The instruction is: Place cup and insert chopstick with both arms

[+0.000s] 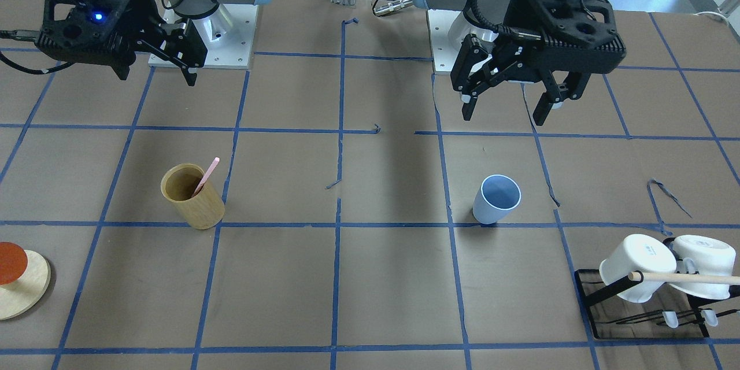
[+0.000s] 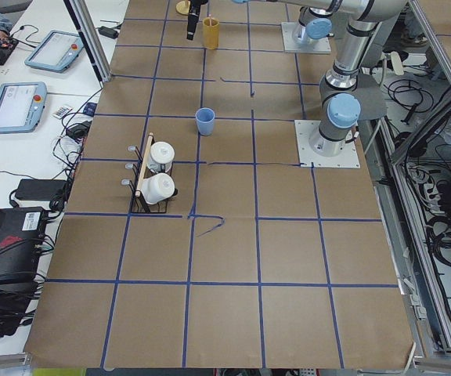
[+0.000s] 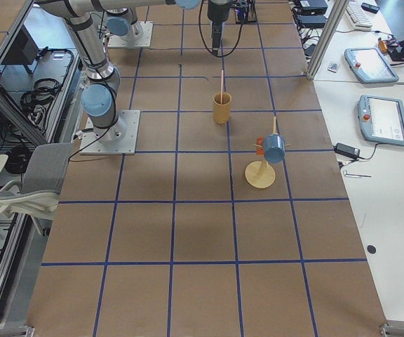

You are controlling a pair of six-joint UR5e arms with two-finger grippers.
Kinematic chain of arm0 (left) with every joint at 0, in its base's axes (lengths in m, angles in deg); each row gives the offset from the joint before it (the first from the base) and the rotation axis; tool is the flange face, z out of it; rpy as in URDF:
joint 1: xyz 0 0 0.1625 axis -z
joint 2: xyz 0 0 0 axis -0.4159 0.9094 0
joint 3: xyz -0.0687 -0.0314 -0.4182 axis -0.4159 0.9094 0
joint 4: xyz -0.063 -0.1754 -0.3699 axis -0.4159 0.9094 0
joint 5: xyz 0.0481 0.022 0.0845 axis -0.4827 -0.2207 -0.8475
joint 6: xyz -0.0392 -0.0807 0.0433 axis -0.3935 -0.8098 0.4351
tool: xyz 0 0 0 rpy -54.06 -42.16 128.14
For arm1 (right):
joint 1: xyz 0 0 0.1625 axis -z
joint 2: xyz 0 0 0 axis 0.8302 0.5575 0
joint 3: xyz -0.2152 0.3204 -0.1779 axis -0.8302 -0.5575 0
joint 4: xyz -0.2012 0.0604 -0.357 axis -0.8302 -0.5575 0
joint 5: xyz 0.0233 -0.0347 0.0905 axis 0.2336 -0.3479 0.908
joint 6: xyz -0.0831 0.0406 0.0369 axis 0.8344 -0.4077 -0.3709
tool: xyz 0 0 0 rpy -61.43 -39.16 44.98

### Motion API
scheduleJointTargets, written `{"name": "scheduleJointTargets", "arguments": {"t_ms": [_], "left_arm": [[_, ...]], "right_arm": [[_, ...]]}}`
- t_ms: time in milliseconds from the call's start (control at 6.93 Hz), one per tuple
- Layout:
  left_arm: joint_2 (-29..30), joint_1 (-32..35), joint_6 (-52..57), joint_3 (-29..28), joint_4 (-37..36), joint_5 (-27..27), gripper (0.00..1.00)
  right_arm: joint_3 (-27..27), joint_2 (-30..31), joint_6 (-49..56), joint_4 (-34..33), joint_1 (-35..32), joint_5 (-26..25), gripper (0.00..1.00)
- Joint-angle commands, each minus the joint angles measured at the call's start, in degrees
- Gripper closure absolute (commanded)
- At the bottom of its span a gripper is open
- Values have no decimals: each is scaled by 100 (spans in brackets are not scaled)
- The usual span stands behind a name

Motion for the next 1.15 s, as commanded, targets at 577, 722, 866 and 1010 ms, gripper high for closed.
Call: {"name": "scheduleJointTargets", "arguments": {"t_ms": [577,722,866,1010], "left_arm": [[-62,9,0,215,380,-54,0],[-36,-61,0,111,337,-37,0],[-140,-53,0,180,380,-81,0],[-228,-53,-9,172,398,-185,0]], "right_arm": [[0,-17,-96,-11,44,-26,0],[-9,-18,-123,-89,62,-35,0],[-18,-18,-167,-64,79,-44,0],[0,-18,-619,-12,123,-218,0]]}}
